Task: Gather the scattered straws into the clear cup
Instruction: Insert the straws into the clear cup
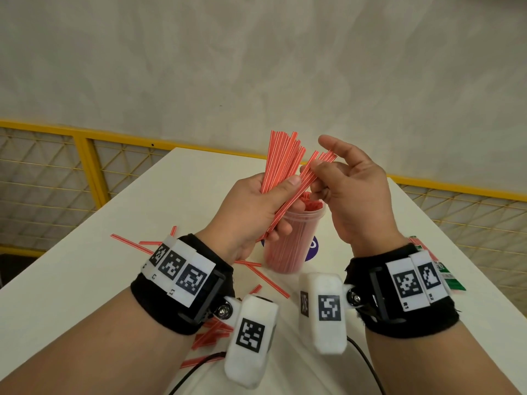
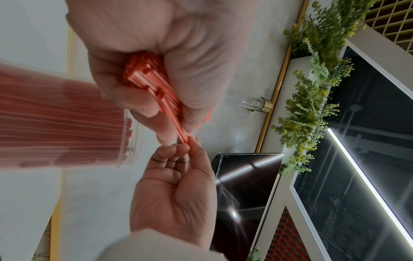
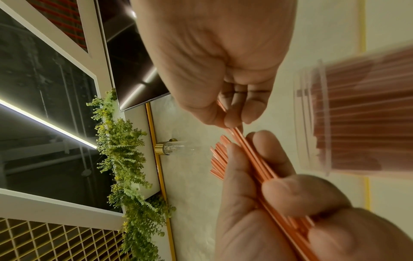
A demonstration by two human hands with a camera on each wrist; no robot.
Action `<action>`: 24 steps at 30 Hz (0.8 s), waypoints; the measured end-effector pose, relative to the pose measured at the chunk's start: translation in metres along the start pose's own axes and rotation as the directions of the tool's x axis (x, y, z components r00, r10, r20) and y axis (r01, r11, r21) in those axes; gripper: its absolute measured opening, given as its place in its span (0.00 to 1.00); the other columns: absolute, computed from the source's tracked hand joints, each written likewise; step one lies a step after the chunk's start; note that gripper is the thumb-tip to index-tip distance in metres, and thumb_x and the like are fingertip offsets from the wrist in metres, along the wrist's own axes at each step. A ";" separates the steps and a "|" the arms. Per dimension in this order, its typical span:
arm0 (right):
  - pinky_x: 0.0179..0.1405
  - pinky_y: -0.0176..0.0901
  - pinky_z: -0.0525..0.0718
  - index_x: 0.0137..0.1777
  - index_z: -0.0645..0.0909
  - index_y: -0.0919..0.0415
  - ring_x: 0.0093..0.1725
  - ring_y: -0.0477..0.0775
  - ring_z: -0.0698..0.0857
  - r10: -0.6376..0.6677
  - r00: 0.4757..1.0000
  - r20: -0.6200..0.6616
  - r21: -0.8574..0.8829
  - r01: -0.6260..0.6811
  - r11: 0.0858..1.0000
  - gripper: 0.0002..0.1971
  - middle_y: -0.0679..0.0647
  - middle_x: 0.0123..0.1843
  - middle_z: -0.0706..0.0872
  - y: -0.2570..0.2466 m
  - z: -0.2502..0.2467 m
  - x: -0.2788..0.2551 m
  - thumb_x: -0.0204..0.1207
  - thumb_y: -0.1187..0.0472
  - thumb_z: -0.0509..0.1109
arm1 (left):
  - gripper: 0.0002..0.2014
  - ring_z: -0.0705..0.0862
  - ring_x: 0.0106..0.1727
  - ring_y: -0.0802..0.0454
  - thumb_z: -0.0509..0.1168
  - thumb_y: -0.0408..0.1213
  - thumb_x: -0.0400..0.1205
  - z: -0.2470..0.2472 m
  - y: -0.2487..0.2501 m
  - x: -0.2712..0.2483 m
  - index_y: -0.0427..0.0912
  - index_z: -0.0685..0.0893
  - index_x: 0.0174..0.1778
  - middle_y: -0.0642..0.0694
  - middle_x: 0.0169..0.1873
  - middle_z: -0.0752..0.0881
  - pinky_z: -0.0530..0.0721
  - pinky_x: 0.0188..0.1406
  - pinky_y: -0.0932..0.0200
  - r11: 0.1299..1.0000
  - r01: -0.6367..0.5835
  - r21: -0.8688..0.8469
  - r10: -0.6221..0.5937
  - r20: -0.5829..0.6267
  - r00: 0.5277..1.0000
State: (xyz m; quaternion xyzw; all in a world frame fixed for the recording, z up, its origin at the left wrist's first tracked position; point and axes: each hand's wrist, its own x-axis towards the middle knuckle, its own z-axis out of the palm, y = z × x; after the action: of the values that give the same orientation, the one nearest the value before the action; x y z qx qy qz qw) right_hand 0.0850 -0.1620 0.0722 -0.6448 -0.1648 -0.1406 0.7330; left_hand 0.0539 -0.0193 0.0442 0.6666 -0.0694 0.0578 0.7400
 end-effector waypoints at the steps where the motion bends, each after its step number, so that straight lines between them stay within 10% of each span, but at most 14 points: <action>1: 0.28 0.38 0.81 0.61 0.84 0.52 0.25 0.48 0.79 -0.004 1.000 0.000 -0.010 0.004 1.000 0.16 0.56 0.27 0.83 0.000 0.000 0.000 0.77 0.69 0.71 | 0.11 0.82 0.21 0.54 0.67 0.52 0.81 0.000 0.000 0.000 0.49 0.86 0.50 0.46 0.37 0.92 0.77 0.16 0.63 1.000 -0.002 0.003 0.002 -0.005 1.000; 9: 0.28 0.42 0.85 0.57 0.83 0.54 0.23 0.49 0.83 0.005 0.997 0.077 -0.094 0.002 0.996 0.10 0.55 0.26 0.85 0.001 0.004 -0.003 0.79 0.66 0.71 | 0.10 0.85 0.22 0.52 0.68 0.53 0.81 0.000 -0.002 0.000 0.51 0.86 0.49 0.49 0.36 0.92 0.77 0.16 0.63 0.997 -0.032 0.066 0.034 -0.030 0.999; 18: 0.30 0.41 0.83 0.59 0.78 0.58 0.26 0.48 0.80 -0.188 0.941 -0.281 0.025 0.203 0.979 0.10 0.54 0.33 0.89 -0.003 -0.011 0.007 0.81 0.69 0.67 | 0.09 0.82 0.21 0.55 0.64 0.49 0.85 -0.006 -0.001 0.006 0.48 0.83 0.51 0.52 0.35 0.90 0.76 0.16 0.64 0.995 -0.033 0.090 0.052 -0.222 0.974; 24: 0.34 0.41 0.84 0.56 0.80 0.48 0.27 0.44 0.81 -0.269 0.933 -0.239 -0.222 0.217 0.950 0.12 0.50 0.34 0.90 0.012 -0.015 0.009 0.80 0.66 0.68 | 0.10 0.76 0.18 0.59 0.64 0.49 0.85 -0.004 -0.003 0.006 0.47 0.83 0.48 0.53 0.32 0.88 0.74 0.15 0.65 0.995 -0.013 0.098 0.037 -0.243 0.969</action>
State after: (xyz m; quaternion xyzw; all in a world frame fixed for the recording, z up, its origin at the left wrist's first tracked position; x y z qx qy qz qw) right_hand 0.0990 -0.1752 0.0632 -0.6622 -0.1294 -0.3313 0.6595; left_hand 0.0601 -0.0156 0.0420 0.6880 0.0167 0.1521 0.7094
